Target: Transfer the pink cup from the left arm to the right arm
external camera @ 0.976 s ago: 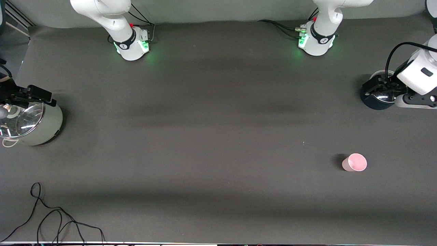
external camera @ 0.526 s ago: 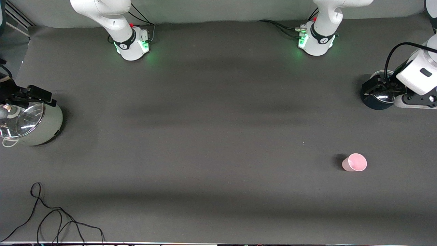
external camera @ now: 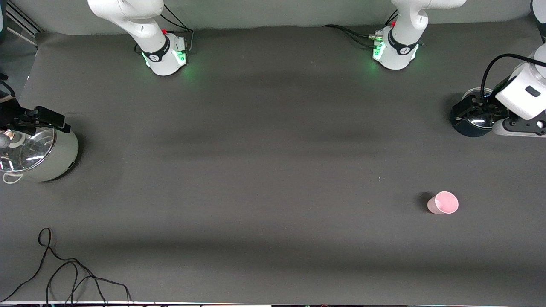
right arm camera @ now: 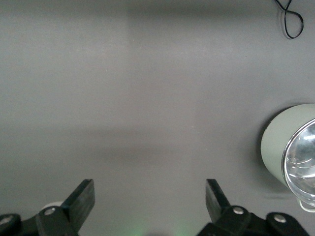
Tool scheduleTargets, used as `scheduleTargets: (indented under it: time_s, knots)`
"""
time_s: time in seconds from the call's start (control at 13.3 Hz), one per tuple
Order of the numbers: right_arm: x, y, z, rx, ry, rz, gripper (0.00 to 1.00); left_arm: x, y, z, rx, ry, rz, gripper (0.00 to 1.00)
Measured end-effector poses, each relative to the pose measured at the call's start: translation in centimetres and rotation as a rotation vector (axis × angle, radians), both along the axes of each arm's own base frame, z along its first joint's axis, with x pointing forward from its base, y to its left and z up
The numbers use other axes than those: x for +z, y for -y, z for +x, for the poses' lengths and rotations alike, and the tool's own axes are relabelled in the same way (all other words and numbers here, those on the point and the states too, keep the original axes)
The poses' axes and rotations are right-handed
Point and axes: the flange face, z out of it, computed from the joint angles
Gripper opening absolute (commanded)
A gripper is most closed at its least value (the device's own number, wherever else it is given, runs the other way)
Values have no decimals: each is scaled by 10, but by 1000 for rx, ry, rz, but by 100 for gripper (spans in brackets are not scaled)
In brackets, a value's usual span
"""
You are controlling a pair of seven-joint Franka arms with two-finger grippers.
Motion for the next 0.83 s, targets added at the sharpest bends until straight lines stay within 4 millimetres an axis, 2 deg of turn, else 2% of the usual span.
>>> scheduleTargets:
  time_s: [0.15, 0.23, 0.38, 0.6, 0.83]
  knots:
    - [0, 0, 0, 0, 0, 0, 100, -3, -10, 10, -63, -1, 0, 100]
    - [0, 0, 0, 0, 0, 0, 100, -5, -24, 17, -116, -2, -1, 100]
    - [0, 0, 0, 0, -1, 0, 100, -12, -64, 30, -220, -5, -39, 100]
    - [0, 1, 0, 0, -1, 0, 100, -31, -136, 44, -406, 29, -145, 100]
    - [0, 1, 0, -1, -1, 0, 100, -64, -196, 51, -527, 82, -238, 100]
